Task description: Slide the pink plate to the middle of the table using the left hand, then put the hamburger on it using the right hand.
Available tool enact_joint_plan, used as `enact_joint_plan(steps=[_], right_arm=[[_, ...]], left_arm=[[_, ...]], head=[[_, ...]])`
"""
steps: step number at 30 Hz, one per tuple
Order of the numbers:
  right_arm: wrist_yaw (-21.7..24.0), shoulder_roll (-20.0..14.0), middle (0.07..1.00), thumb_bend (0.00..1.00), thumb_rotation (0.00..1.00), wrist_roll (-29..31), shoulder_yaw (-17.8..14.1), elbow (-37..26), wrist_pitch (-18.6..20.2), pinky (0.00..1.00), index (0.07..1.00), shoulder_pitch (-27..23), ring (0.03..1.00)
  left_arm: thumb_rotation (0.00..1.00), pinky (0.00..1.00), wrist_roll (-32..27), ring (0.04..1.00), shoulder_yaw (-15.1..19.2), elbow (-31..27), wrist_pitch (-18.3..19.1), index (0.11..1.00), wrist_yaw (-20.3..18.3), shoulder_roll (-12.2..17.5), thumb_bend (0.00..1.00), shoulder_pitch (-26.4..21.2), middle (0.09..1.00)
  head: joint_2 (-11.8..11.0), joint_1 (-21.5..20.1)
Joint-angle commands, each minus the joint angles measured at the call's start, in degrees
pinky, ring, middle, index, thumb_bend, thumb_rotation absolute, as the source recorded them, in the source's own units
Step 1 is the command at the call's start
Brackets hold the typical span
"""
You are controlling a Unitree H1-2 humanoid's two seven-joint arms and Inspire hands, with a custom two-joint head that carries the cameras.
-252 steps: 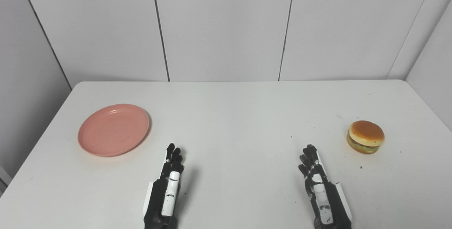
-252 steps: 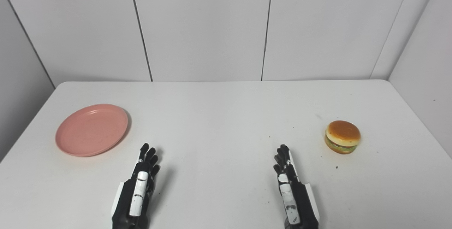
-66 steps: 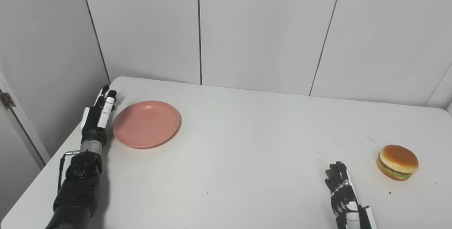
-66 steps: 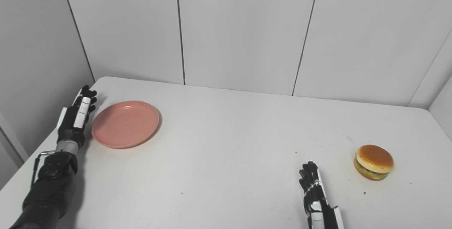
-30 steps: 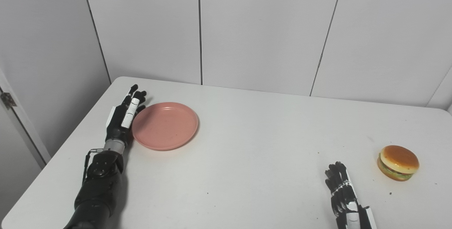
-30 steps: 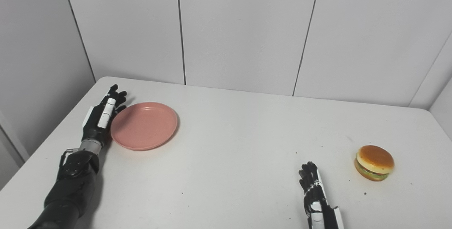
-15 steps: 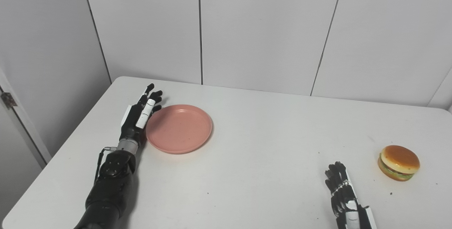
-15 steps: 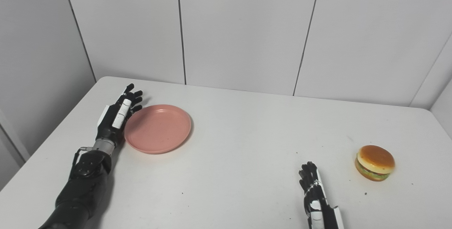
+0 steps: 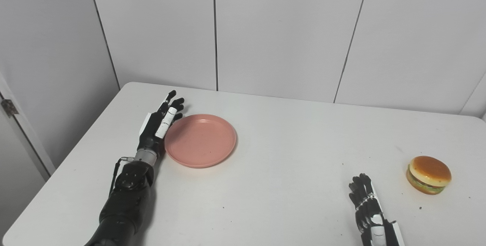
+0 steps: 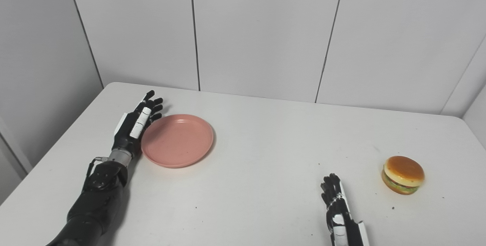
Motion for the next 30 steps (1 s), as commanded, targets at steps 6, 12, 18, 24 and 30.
enact_joint_plan(steps=[6,12,18,24,30], right_arm=[[0.1,-1.1,0.962,0.84,1.0,-1.2,1.4,1.0,3.5,1.0,0.971,3.5,0.965],[-0.1,-1.0,0.96,0.84,1.0,-1.6,1.6,0.8,3.5,1.0,0.97,3.6,0.964],[0.0,-0.9,0.963,0.85,1.0,-1.4,1.8,0.3,3.9,1.0,0.974,3.7,0.971],[-0.1,-0.9,0.961,0.84,1.0,-1.5,1.9,0.3,3.8,1.0,0.975,3.7,0.971],[-0.3,-0.6,0.961,0.84,1.0,-2.0,2.1,0.2,3.8,1.0,0.973,3.7,0.969]], left_arm=[[0.84,0.82,0.7,0.875,-1.2,1.8,-2.0,0.927,-0.3,-2.8,0.89,0.8,0.888],[0.82,0.82,0.8,0.878,-2.1,1.9,-1.9,0.933,-1.2,-3.4,0.86,1.0,0.89],[0.8,0.82,-0.1,0.89,-2.3,0.1,-0.3,0.941,-1.1,-5.0,0.87,2.2,0.902],[0.8,0.82,-0.2,0.898,-2.4,-1.6,1.4,0.931,-1.0,-6.8,0.85,3.0,0.9],[0.78,0.85,-0.9,0.902,-2.3,-2.0,1.7,0.94,-1.8,-8.9,0.84,3.1,0.908]], head=[[0.2,-0.6],[0.3,-0.8],[0.6,-1.0],[0.7,-1.2],[0.8,-1.7]])
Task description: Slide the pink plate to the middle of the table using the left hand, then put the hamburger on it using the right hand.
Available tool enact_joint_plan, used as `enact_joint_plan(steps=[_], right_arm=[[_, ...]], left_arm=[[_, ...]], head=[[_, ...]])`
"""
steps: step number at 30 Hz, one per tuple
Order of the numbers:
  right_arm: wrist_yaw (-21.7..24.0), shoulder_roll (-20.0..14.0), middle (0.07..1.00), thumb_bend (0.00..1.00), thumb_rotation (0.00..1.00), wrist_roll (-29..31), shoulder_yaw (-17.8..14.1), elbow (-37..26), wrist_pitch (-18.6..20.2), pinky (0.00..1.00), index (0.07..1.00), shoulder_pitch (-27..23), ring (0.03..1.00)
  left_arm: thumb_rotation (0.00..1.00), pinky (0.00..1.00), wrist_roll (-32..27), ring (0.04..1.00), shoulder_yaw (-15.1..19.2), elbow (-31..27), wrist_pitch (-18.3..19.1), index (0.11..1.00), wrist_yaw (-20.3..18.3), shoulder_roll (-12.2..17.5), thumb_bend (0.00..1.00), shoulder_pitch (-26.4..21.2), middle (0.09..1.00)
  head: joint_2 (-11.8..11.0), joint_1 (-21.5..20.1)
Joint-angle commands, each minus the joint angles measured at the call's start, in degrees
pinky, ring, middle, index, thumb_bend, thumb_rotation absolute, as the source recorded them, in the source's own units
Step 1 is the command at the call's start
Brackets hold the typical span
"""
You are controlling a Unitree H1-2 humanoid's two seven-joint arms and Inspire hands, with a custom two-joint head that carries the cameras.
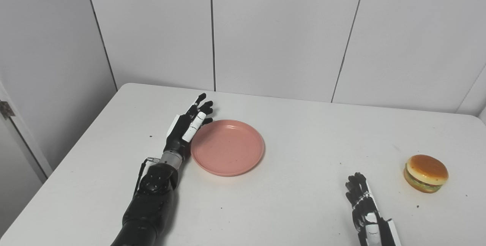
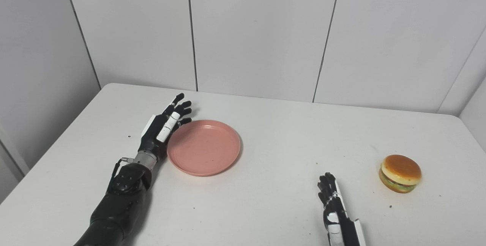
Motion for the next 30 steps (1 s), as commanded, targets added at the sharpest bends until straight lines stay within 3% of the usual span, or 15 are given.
enact_joint_plan(steps=[1,11,23,30], right_arm=[[0.3,-0.7,0.96,0.84,1.0,-0.6,1.6,0.9,3.1,1.0,0.972,3.6,0.967],[-0.2,-0.4,0.958,0.85,1.0,-1.9,2.2,0.5,3.2,1.0,0.97,3.8,0.958],[-0.6,0.2,0.955,0.82,0.98,-2.7,3.0,0.8,2.7,1.0,0.965,3.4,0.957],[-1.7,0.6,0.95,0.82,0.98,-4.2,3.9,1.0,2.5,0.97,0.961,3.2,0.941]], left_arm=[[0.78,0.85,-0.7,0.903,-0.4,1.7,0.1,0.941,-0.5,-2.3,0.84,2.9,0.909],[0.82,0.84,2.2,0.898,-2.8,0.7,0.4,0.935,1.6,-5.0,0.81,4.2,0.904],[0.89,0.81,7.3,0.872,-3.8,-4.8,3.9,0.914,10.3,-9.8,0.8,7.8,0.894],[0.9,0.88,8.8,0.882,-4.5,-9.5,6.5,0.887,12.8,-11.0,0.77,9.6,0.893]], head=[[0.0,-0.1],[0.4,-1.1],[0.8,-2.9],[1.3,-5.4]])
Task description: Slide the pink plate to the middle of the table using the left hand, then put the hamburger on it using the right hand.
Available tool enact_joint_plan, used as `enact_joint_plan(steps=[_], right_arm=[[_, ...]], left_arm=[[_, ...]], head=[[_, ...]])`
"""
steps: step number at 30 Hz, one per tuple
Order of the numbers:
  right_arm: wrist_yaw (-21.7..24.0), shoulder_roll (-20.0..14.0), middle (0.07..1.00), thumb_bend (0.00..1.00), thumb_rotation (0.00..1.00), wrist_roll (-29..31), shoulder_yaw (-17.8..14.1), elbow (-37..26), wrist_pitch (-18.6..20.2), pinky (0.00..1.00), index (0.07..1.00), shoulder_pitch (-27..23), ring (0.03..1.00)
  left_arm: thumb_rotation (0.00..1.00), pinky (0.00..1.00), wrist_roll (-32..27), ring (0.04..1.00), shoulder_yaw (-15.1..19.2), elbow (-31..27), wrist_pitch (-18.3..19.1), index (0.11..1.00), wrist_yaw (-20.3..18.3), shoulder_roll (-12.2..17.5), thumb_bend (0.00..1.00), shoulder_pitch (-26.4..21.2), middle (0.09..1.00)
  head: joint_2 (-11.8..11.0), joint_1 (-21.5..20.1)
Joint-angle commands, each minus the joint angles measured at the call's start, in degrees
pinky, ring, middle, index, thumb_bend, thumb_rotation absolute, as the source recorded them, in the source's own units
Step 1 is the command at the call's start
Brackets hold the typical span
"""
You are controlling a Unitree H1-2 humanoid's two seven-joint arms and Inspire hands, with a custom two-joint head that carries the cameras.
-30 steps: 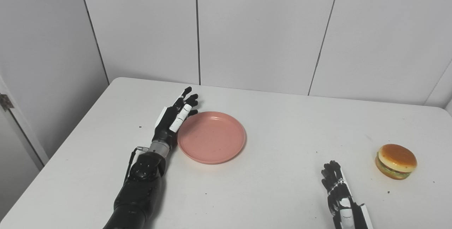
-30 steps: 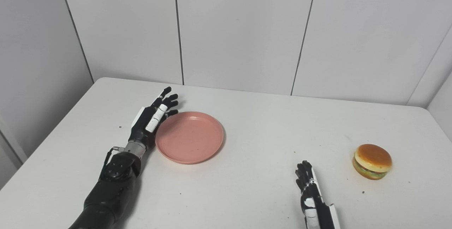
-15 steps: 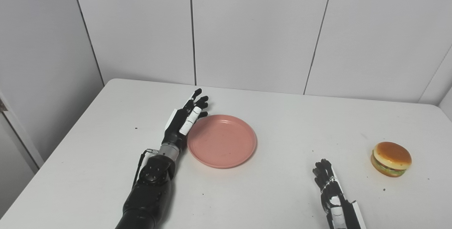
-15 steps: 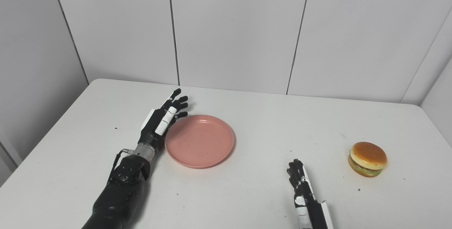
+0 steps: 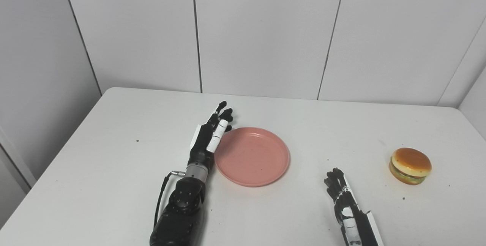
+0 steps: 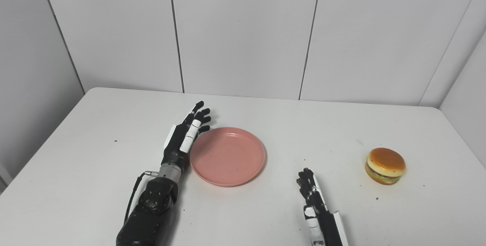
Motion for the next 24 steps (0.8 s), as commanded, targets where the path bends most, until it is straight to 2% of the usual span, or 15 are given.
enact_joint_plan(steps=[1,5,11,17,24], right_arm=[[0.0,0.3,0.95,0.82,0.98,-0.8,1.7,1.2,2.4,0.97,0.961,3.3,0.94],[-0.6,0.9,0.944,0.81,0.96,-1.5,2.3,0.7,2.9,0.95,0.957,3.3,0.935],[-1.7,1.8,0.937,0.8,0.95,-2.7,3.6,0.4,3.1,0.93,0.951,3.3,0.922],[-3.4,2.5,0.938,0.8,0.95,-4.2,5.2,0.4,3.1,0.94,0.949,3.3,0.921],[-4.6,2.7,0.946,0.78,0.95,-4.4,6.6,0.5,2.5,0.95,0.951,3.3,0.935]], left_arm=[[0.9,0.88,0.6,0.882,-0.6,0.7,1.4,0.887,0.9,-1.1,0.77,4.4,0.894],[0.92,0.9,1.5,0.894,-1.2,-3.1,4.5,0.888,1.0,-0.9,0.78,5.3,0.897],[0.9,0.87,1.1,0.871,-1.6,-7.5,8.8,0.881,-0.5,0.1,0.77,6.6,0.876],[0.9,0.85,0.9,0.867,-2.1,-9.6,10.3,0.88,-1.6,0.7,0.77,7.6,0.875],[0.89,0.85,0.8,0.864,-2.5,-10.8,11.0,0.876,-1.9,1.1,0.79,8.1,0.869]], head=[[0.3,-0.9],[0.9,-2.9],[2.0,-7.5],[2.4,-10.3],[2.5,-11.2]])
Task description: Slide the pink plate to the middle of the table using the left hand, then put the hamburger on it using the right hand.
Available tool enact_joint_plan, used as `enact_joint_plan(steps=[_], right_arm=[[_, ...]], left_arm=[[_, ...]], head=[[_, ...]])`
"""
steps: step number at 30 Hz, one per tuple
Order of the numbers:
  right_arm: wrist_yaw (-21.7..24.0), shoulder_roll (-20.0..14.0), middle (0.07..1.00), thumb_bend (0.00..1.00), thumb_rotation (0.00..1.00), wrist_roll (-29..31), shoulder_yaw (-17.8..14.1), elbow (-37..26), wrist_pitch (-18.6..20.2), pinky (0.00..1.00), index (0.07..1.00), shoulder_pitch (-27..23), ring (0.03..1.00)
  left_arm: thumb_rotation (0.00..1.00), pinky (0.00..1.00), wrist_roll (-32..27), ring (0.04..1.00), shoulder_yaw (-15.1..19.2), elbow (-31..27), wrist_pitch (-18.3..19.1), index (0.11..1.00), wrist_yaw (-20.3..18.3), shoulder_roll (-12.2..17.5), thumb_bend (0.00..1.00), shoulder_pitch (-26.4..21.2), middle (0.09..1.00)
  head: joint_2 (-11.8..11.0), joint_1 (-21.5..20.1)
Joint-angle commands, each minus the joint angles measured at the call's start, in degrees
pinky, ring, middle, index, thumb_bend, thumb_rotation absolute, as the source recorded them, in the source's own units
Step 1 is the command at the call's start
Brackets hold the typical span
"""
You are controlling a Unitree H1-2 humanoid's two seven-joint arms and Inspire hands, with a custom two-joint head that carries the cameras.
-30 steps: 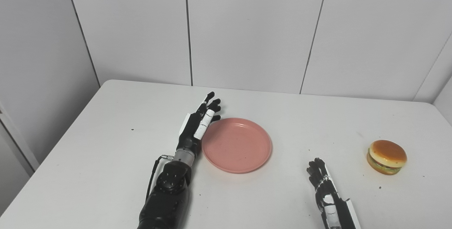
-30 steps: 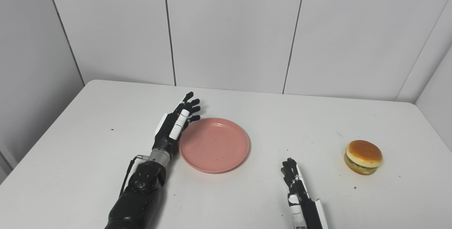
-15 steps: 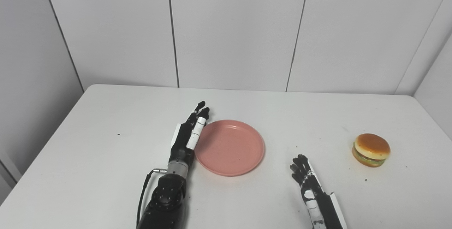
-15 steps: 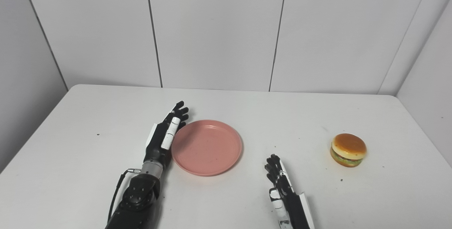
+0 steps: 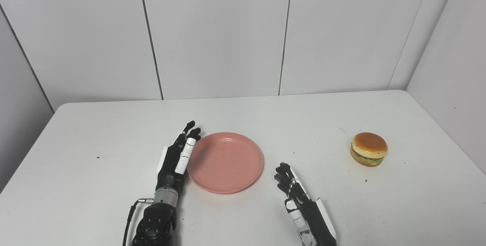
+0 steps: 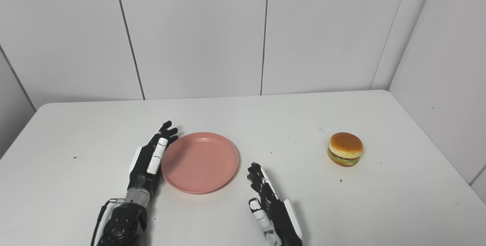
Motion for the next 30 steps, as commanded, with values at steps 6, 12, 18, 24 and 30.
enact_joint_plan(steps=[6,12,18,24,30], right_arm=[[-0.6,1.2,0.951,0.79,0.96,-0.5,1.6,1.4,0.7,0.96,0.957,3.3,0.941],[-1.3,0.9,0.961,0.79,0.96,-1.0,1.7,1.9,-0.4,0.97,0.962,3.0,0.952],[-5.2,0.7,0.959,0.78,0.99,-6.9,0.9,2.3,-4.1,0.94,0.957,2.0,0.952],[-8.8,1.9,0.933,0.75,0.95,-8.5,-1.1,-2.6,-5.1,0.9,0.949,2.0,0.934],[-9.9,1.5,0.949,0.8,0.96,-15.8,-2.2,-11.5,1.2,0.86,0.951,1.8,0.938]], left_arm=[[0.91,0.87,-0.3,0.879,-0.1,1.1,1.1,0.883,-1.2,0.9,0.74,2.3,0.881],[0.92,0.86,-0.5,0.877,-0.1,1.4,1.3,0.877,-1.6,0.6,0.77,2.3,0.879],[0.91,0.87,-0.8,0.877,0.2,3.8,0.4,0.873,-1.7,0.9,0.8,1.0,0.872],[0.93,0.89,-1.5,0.889,0.9,6.1,0.2,0.887,-1.7,1.7,0.79,-0.7,0.892],[0.94,0.89,-3.2,0.903,2.0,7.9,0.5,0.893,-2.5,1.7,0.77,-1.8,0.889]], head=[[0.4,-1.4],[0.4,-1.7],[0.1,-2.4],[-0.2,-4.0],[-0.3,-5.1]])
